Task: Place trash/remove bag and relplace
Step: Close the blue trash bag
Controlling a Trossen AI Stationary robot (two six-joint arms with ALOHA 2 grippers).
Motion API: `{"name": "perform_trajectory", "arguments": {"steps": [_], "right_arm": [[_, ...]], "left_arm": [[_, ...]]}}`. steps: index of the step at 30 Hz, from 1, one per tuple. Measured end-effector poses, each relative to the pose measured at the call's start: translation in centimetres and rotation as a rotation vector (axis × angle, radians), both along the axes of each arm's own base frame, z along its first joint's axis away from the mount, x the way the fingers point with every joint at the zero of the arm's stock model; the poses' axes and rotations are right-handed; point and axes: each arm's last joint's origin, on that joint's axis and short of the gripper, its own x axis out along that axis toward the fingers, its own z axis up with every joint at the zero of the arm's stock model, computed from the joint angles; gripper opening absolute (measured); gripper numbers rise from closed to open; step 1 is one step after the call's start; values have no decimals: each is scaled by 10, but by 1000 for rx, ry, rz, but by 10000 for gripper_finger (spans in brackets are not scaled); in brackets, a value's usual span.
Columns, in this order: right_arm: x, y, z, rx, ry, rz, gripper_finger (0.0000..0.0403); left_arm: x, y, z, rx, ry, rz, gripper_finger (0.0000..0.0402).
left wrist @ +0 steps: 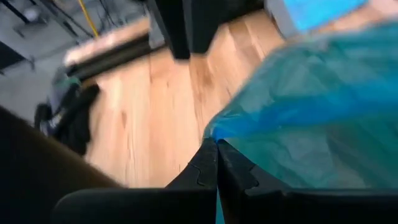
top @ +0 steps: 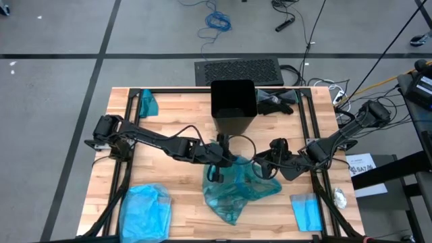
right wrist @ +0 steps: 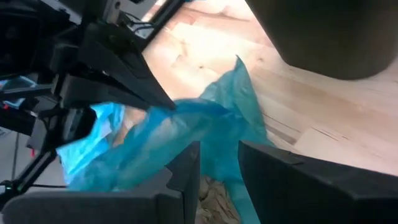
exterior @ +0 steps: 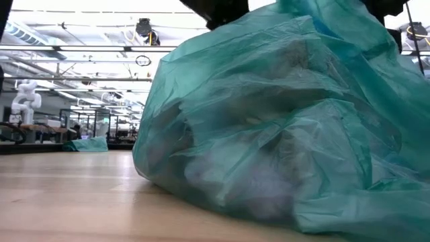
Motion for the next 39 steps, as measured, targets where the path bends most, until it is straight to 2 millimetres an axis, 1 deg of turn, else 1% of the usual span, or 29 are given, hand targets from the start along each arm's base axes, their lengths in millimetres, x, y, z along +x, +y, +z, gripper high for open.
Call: {"name": "perform_trajectory", "arguments": {"steps": [2, 5, 8, 13, 17, 19, 21, 24, 29, 31, 34, 36, 39], "right_arm": [[-3, 0, -2, 8, 23, -7, 102], [-9, 2, -6, 36, 14, -3, 102], [-18, 4, -15, 96, -31, 5, 102], [-31, 6, -35, 213, -154, 39, 102], [-39, 8, -44, 266, -247, 67, 102], [-44, 8, -42, 261, -312, 69, 102], [-51, 7, -37, 255, -361, 68, 102], [-64, 6, -36, 276, -377, 105, 103], [-86, 8, -40, 342, -416, 121, 103], [-94, 10, -47, 385, -401, 128, 103], [-106, 12, -66, 457, -358, 130, 103], [-112, 13, -74, 490, -385, 98, 103], [-121, 11, -82, 481, -454, 35, 103]], "left_arm": [[-5, 1, 10, -9, 35, 10, 1], [-18, 5, 35, -36, 38, 31, 1], [-31, 8, 60, -82, 10, 23, 1], [-57, 14, 95, -260, -42, -90, 0], [-80, 21, 115, -344, -47, -169, 0], [-90, 23, 118, -357, -14, -162, 0], [-96, 24, 113, -364, 61, -126, 0], [-98, 22, 104, -367, 141, -87, 0], [-102, 15, 105, -355, 148, -72, 0], [-103, 12, 102, -354, 171, -53, 0], [-107, 10, 104, -351, 173, -47, 0], [-112, 8, 107, -354, 172, -33, 0], [-124, 8, 115, -355, 152, -8, 0]]}}
